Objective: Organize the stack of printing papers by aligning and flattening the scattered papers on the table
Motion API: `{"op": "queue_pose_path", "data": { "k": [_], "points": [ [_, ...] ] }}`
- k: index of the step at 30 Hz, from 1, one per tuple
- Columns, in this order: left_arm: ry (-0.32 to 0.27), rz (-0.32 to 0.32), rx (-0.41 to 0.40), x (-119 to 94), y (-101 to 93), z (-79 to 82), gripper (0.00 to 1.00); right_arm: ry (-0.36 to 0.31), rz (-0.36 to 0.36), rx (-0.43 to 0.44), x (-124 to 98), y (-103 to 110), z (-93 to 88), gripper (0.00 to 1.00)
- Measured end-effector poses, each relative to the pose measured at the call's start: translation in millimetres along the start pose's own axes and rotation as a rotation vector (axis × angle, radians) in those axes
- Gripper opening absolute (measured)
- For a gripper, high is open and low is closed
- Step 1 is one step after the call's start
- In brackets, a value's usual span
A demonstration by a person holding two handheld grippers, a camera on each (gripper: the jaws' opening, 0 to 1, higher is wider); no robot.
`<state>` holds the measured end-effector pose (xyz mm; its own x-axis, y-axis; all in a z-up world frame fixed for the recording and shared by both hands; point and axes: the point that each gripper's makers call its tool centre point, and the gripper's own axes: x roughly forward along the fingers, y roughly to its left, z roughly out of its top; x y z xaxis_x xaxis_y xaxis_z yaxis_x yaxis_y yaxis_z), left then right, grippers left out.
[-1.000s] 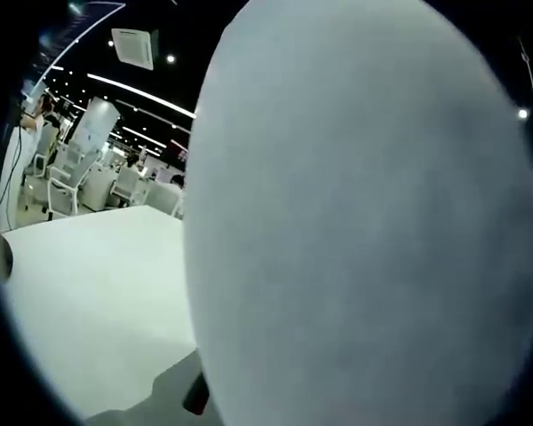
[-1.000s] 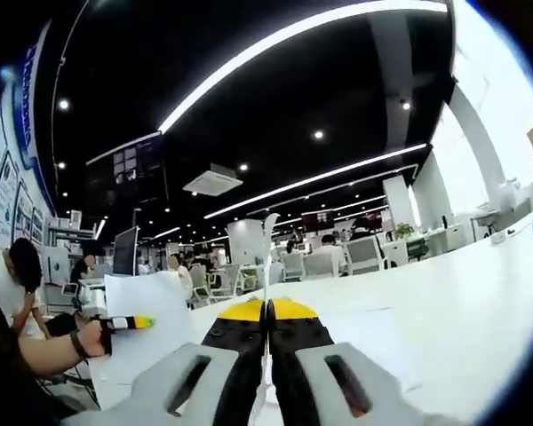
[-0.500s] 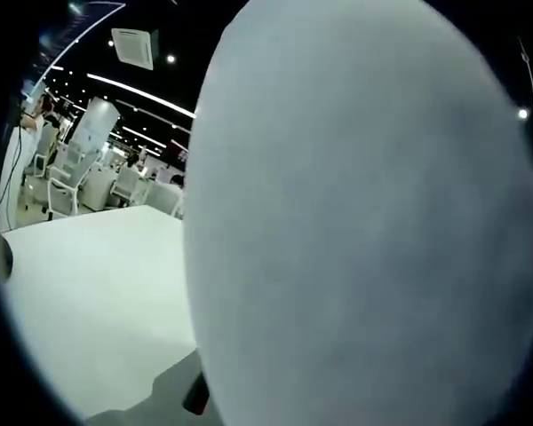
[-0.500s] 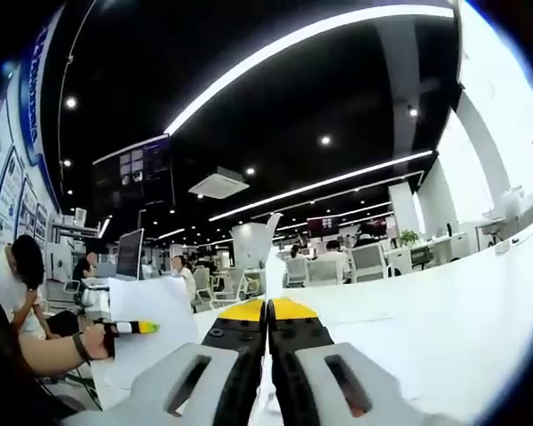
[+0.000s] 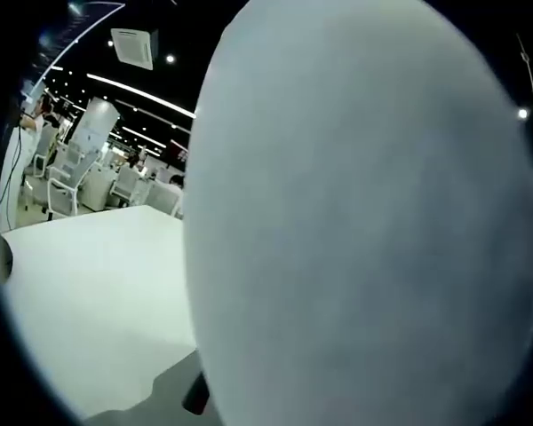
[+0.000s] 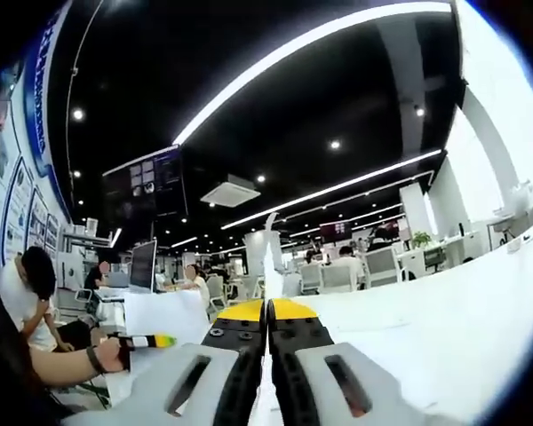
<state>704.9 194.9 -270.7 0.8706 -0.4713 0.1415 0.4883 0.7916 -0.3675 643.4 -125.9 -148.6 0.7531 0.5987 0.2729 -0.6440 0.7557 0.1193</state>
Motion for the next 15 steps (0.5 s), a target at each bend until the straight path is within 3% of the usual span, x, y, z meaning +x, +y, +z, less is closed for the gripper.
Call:
{"op": "queue_pose_path", "data": {
  "k": [15],
  "points": [
    [-0.004, -0.002, -0.004, 0, 0.0, 0.8, 0.07, -0.019, 0.044, 0.025, 15, 17, 12.7, 0.00]
  ]
}}
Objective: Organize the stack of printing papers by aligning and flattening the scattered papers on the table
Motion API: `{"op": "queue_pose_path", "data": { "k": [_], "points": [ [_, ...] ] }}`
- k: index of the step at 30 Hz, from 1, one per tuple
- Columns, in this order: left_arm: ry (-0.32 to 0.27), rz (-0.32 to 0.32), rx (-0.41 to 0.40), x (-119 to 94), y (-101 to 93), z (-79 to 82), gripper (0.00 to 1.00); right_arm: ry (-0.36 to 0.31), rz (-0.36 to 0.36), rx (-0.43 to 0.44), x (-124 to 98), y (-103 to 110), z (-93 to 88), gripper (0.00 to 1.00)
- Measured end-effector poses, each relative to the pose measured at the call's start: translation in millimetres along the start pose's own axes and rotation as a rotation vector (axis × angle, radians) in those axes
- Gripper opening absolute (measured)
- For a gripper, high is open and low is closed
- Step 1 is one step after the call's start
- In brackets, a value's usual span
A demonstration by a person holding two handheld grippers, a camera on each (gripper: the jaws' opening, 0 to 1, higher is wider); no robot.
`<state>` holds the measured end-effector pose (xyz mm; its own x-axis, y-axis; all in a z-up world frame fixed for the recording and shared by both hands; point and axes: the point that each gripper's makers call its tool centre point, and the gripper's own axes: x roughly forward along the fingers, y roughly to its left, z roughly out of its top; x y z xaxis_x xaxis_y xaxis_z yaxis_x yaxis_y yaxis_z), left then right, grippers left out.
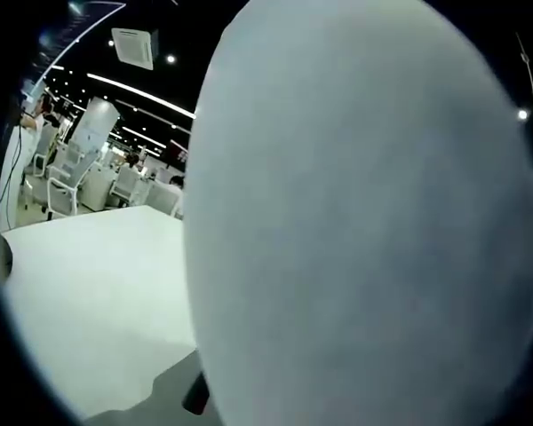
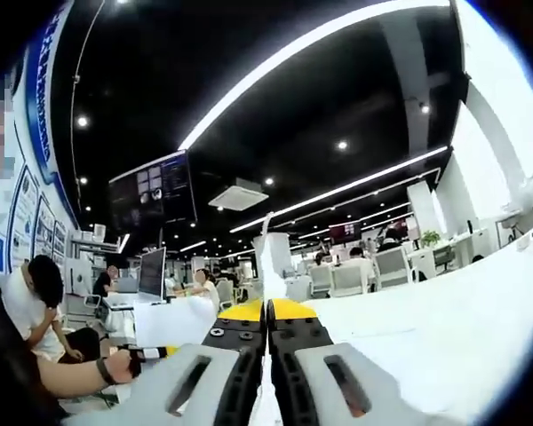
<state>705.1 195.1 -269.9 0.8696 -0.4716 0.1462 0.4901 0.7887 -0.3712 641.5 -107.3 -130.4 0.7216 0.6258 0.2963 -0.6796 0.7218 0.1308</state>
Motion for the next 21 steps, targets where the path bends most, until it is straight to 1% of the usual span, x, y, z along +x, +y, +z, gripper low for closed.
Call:
{"op": "queue_pose_path", "data": {
  "k": [6, 13, 21],
  "points": [
    [-0.001, 0.000, 0.000, 0, -0.5, -0.1, 0.07, -0.080, 0.039, 0.020, 4, 13, 19.6, 0.00],
    [0.000, 0.001, 0.001, 0, -0.2, -0.3, 0.07, -0.129, 0.062, 0.028, 6, 22, 31.7, 0.00],
    [0.000, 0.005, 0.001, 0, 2.1, 0.0, 0.08, -0.160, 0.088, 0.052, 8, 27, 41.6, 0.00]
  ]
}}
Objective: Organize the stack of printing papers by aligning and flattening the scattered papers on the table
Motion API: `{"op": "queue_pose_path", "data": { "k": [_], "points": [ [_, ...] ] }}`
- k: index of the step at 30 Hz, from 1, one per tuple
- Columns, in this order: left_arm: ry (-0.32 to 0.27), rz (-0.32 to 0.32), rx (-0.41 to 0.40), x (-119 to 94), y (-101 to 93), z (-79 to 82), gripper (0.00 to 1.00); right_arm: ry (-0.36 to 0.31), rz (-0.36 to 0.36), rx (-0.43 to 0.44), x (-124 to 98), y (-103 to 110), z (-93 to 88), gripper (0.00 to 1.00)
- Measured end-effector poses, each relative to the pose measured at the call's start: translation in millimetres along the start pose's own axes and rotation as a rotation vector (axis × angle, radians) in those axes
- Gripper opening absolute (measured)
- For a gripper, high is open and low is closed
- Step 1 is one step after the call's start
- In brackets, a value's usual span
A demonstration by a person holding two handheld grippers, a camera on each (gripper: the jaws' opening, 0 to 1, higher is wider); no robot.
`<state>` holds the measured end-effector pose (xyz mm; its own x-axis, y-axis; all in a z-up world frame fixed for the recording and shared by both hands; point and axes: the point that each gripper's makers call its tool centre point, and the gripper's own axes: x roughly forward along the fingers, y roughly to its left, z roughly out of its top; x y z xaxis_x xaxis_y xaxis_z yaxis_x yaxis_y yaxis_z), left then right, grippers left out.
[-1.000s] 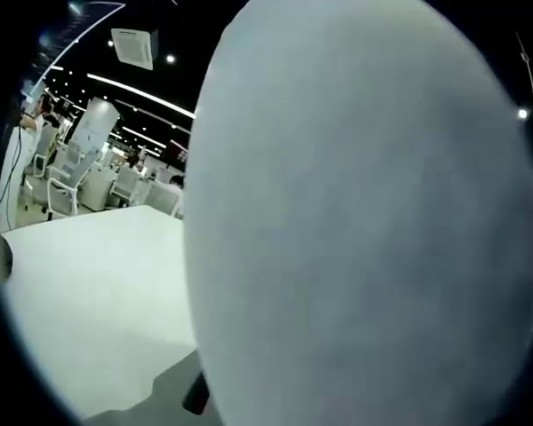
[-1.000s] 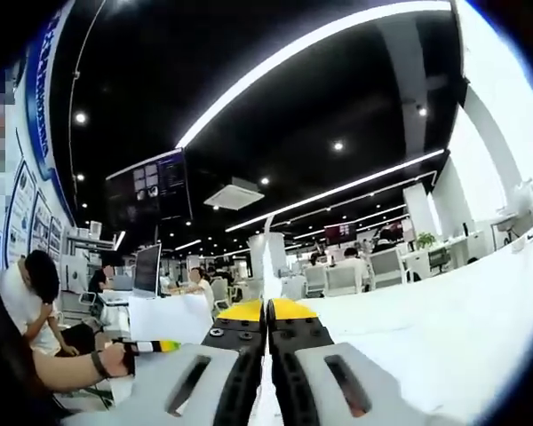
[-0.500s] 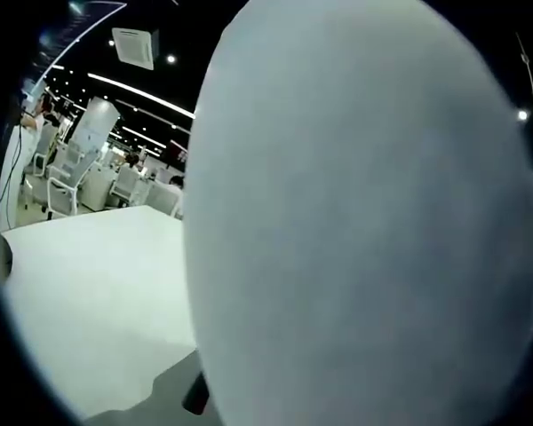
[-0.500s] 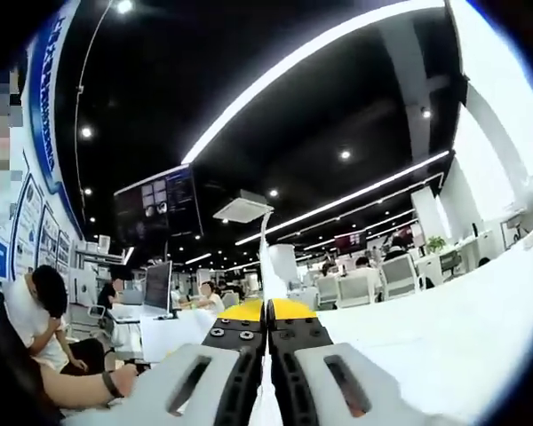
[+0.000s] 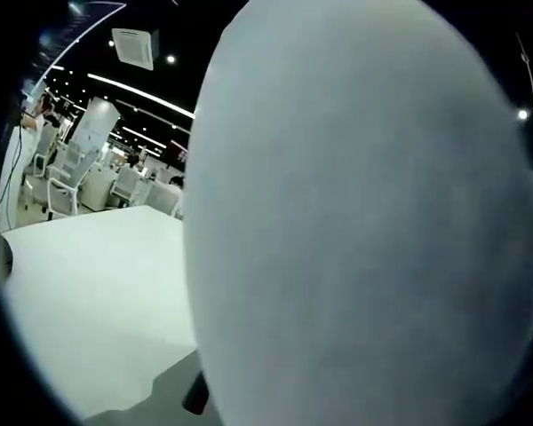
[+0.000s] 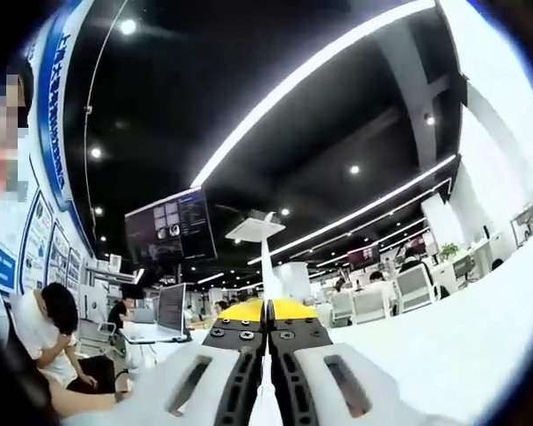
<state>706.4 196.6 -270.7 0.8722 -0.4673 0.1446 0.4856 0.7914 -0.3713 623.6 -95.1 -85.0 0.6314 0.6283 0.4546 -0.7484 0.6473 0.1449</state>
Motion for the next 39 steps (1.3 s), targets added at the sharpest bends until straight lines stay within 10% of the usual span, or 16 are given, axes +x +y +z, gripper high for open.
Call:
{"op": "queue_pose_path", "data": {
  "k": [39],
  "points": [
    [0.010, -0.030, 0.005, 2, -8.3, -2.3, 0.17, -0.054, 0.128, 0.012, 34, 48, 16.8, 0.00]
  ]
}}
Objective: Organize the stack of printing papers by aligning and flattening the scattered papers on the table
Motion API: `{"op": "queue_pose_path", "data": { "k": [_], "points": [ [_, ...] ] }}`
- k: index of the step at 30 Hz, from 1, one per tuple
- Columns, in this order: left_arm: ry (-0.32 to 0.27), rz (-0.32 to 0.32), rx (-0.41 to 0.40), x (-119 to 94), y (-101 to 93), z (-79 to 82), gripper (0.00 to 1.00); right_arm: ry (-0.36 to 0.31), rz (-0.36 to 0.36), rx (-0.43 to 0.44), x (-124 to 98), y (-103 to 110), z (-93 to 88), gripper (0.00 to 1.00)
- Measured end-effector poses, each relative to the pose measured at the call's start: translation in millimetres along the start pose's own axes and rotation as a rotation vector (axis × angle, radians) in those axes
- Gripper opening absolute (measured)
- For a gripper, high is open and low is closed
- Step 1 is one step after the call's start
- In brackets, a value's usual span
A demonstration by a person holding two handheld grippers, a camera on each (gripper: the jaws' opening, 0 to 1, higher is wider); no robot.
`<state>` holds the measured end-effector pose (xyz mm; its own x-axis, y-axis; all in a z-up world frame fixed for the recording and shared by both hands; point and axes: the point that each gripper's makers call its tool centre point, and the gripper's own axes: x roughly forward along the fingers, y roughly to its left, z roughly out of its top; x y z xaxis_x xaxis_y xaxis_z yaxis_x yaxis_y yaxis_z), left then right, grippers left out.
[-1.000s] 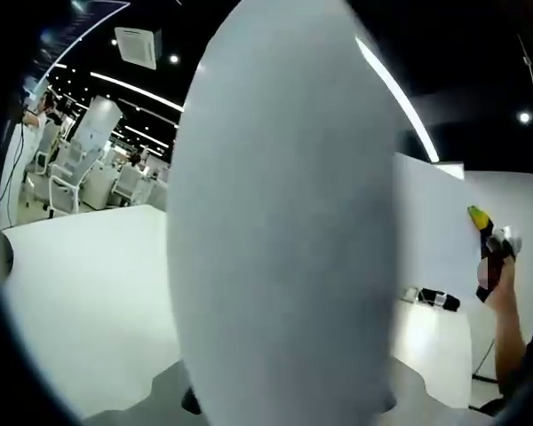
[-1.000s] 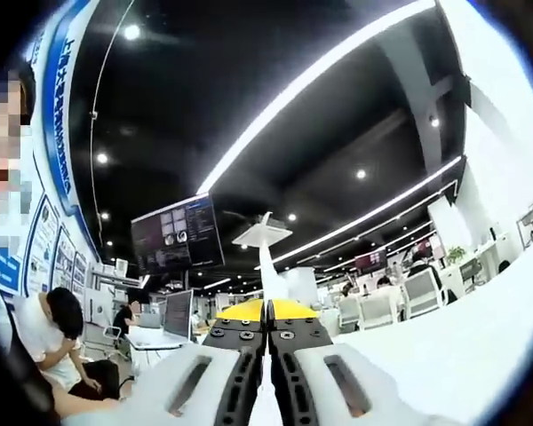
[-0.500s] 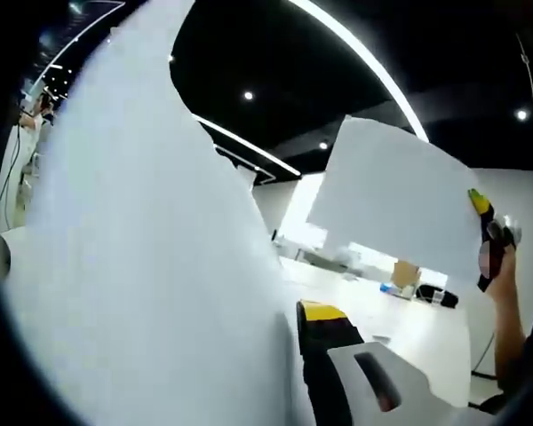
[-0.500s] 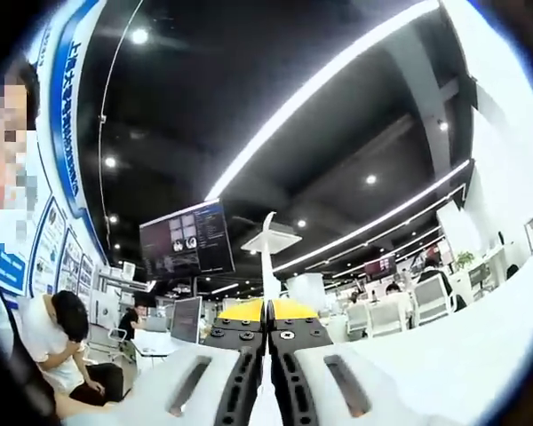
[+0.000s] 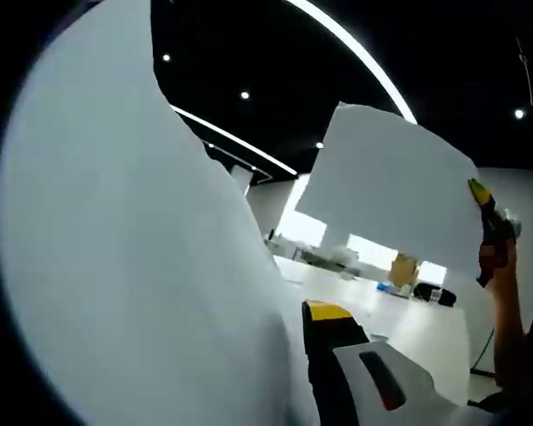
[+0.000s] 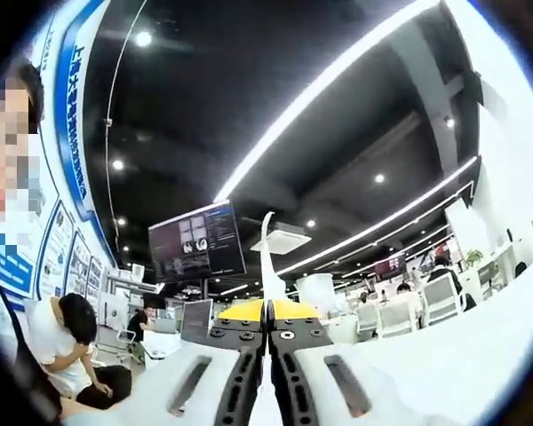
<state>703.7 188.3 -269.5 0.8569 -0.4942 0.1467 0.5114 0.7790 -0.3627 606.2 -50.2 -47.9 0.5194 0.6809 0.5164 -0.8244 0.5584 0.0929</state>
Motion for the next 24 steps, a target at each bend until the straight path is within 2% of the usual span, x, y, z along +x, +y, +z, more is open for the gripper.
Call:
{"op": "queue_pose_path", "data": {
  "k": [24],
  "points": [
    [0.014, -0.002, 0.020, 2, -0.5, -3.0, 0.17, -0.011, 0.058, 0.029, 10, 16, 3.2, 0.00]
  ]
}}
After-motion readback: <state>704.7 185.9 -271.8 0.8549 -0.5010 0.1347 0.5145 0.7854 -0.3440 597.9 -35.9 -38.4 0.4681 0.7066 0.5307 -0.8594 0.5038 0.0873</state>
